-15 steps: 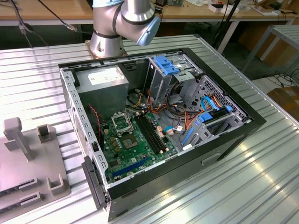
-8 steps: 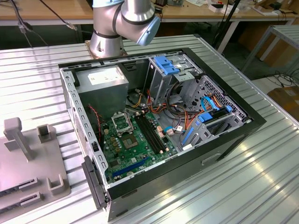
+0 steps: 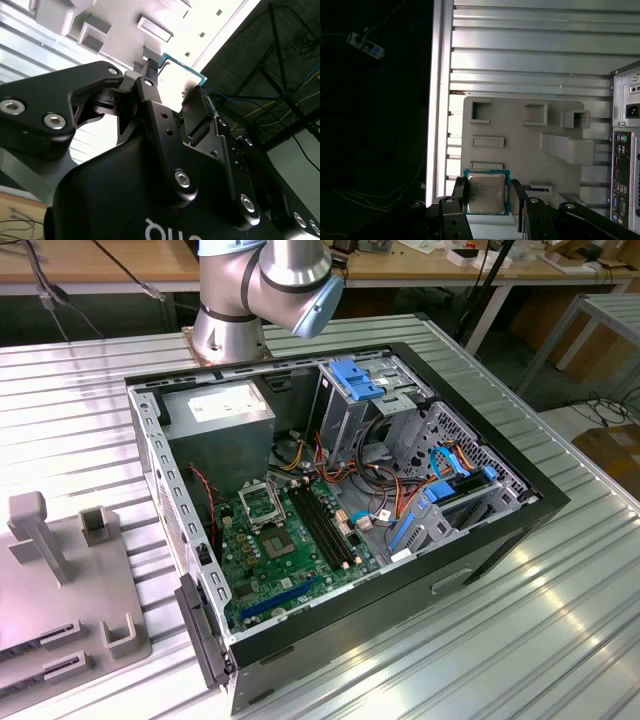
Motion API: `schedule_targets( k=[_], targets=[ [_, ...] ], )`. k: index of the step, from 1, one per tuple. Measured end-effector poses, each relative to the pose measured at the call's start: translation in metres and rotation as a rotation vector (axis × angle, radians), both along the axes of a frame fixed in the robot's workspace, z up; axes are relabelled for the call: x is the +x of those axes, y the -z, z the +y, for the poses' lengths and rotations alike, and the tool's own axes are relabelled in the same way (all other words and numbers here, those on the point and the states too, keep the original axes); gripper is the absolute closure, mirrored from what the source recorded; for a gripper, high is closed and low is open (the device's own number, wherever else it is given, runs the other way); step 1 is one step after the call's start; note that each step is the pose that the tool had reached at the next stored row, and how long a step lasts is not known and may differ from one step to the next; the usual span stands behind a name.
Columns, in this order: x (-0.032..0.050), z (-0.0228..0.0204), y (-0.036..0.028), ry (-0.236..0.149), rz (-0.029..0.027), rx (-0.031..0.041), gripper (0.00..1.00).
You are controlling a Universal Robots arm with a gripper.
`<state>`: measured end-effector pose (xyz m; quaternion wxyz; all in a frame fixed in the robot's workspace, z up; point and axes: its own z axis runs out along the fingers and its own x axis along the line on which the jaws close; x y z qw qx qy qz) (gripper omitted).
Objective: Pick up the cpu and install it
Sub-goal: 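Pick up the cpu and move it towards the insertion slot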
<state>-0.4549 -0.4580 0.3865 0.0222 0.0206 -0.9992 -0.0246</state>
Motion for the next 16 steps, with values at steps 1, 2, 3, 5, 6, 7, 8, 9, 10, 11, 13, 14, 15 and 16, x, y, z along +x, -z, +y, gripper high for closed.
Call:
schedule_targets(
  k=[1,2,3,5,6,7,8,9,10,11,13,14,15,16],
  targets=[
    [0.0,0.0,-0.001,0.0,0.0004,0.0,0.55],
    [0.0,0.0,-0.0027,0.0,0.001,0.0,0.55],
    [0.0,0.0,-0.0039,0.0,0.0014,0.0,0.55],
    [0.0,0.0,-0.0063,0.0,0.0023,0.0,0.55],
    [0.0,0.0,-0.008,0.0,0.0031,0.0,0.55],
    [0.0,0.0,-0.009,0.0,0.0036,0.0,0.55],
    [0.0,0.0,-0.0101,0.0,0.0042,0.0,0.55],
    [0.0,0.0,-0.0119,0.0,0.005,0.0,0.55],
    [0.0,0.0,-0.0135,0.0,0.0057,0.0,0.55],
    [0.0,0.0,-0.0145,0.0,0.0063,0.0,0.55],
    [0.0,0.0,-0.0171,0.0,0.0075,0.0,0.55],
    [0.0,0.0,-0.018,0.0,0.0079,0.0,0.55],
    [0.0001,0.0,-0.0189,0.0,0.0083,0.0,0.55],
    [0.0,0.0,-0.0201,0.0,0.0088,0.0,0.55]
  ],
)
